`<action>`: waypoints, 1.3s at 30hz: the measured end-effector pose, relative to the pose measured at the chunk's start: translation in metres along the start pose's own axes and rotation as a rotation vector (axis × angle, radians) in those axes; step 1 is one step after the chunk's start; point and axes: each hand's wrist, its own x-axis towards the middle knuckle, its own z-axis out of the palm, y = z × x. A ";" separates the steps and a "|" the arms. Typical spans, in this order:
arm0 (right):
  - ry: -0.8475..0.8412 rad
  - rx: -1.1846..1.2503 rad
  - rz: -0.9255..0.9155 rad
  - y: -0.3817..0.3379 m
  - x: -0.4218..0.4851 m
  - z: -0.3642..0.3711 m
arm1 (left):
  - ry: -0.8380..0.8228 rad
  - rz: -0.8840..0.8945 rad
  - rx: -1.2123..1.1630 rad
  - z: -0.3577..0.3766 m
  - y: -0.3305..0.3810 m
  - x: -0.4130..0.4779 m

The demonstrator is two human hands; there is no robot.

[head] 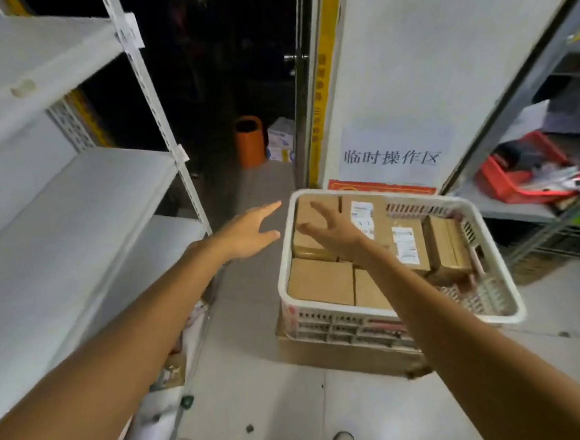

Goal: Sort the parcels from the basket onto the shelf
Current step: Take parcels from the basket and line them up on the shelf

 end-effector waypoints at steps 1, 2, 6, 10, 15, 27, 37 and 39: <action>-0.016 -0.002 0.024 0.017 -0.002 -0.006 | -0.032 0.011 -0.002 0.016 0.005 0.008; -0.029 -0.004 0.054 0.033 -0.005 -0.013 | -0.051 0.014 -0.002 0.032 0.009 0.016; -0.036 0.029 0.155 0.085 -0.010 -0.036 | -0.086 -0.037 -0.037 0.087 0.020 0.045; -0.026 0.016 0.194 0.122 -0.007 -0.057 | -0.164 -0.057 -0.059 0.120 0.027 0.071; 0.005 0.061 0.270 0.163 0.021 -0.079 | -0.225 -0.051 -0.019 0.140 0.028 0.127; 0.043 0.205 0.511 0.252 0.141 -0.112 | -0.203 -0.104 -0.116 0.197 -0.001 0.272; 0.099 0.521 0.543 0.300 0.176 -0.091 | 0.073 -0.273 -0.002 0.252 0.014 0.310; 0.117 0.555 0.529 0.306 0.168 -0.093 | 0.111 -0.295 -0.056 0.257 0.019 0.306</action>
